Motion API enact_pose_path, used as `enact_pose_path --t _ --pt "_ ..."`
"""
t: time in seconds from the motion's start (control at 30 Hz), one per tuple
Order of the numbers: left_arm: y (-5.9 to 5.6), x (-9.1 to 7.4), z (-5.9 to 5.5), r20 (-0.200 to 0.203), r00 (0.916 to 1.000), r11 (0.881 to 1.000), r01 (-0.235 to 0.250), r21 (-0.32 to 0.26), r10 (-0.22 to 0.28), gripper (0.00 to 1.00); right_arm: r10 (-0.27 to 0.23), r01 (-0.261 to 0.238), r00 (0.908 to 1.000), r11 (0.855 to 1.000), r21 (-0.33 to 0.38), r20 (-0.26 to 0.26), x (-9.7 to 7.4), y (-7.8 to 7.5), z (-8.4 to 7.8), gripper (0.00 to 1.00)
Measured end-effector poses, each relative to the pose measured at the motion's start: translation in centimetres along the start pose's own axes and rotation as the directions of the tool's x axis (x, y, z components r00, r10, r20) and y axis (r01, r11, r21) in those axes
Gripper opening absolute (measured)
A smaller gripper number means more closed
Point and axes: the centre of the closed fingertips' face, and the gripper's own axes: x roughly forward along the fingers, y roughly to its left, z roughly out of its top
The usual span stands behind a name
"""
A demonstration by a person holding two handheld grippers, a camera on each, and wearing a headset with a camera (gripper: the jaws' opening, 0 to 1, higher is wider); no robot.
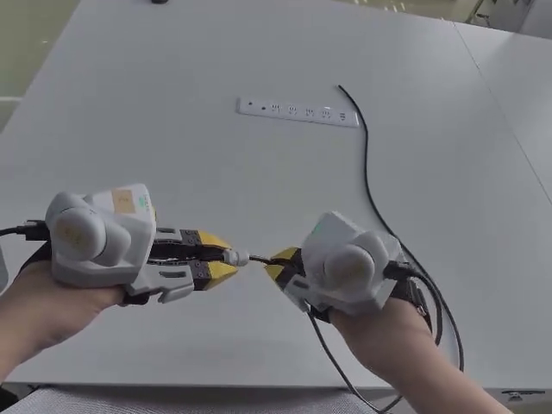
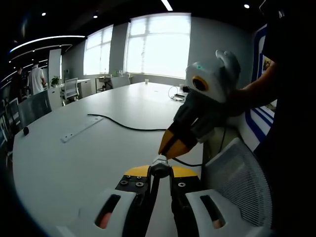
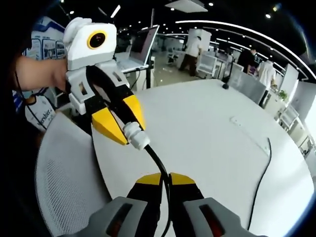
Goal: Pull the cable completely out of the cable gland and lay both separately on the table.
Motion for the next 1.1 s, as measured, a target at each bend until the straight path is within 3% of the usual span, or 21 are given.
enact_pose_path --t 0.23,0.37,0.6,0.77,1.0,1.1 --pt "-0.2 0.1 0.0 0.001 1.0 1.0 0.001 -0.002 -0.001 0.15 -0.003 0.006 0.9997 0.995 0.1 -0.024 0.2 -0.7 -1.5 0.0" --pt "-0.3 0.2 0.0 0.0 1.0 1.0 0.004 -0.001 -0.004 0.15 -0.001 0.004 0.9997 0.993 0.117 -0.023 0.2 -0.6 -1.5 0.0" --pt "-0.2 0.2 0.0 -0.003 1.0 1.0 0.001 -0.002 -0.001 0.15 -0.005 0.006 0.9998 1.0 0.029 -0.021 0.2 -0.4 -1.5 0.0" --pt "-0.2 0.1 -0.1 -0.004 1.0 1.0 -0.003 -0.003 0.003 0.15 -0.009 0.008 0.9999 0.997 -0.082 -0.013 0.0 -0.1 -1.3 0.01" --pt "-0.2 0.0 -0.1 -0.003 1.0 1.0 -0.002 -0.004 0.002 0.15 -0.003 0.008 0.9992 0.992 -0.127 0.04 -0.7 0.6 0.7 0.09" --pt "-0.2 0.0 0.0 -0.001 1.0 1.0 -0.001 -0.003 0.001 0.15 0.008 0.002 0.9987 0.98 -0.198 0.051 -0.6 1.3 1.6 0.1"
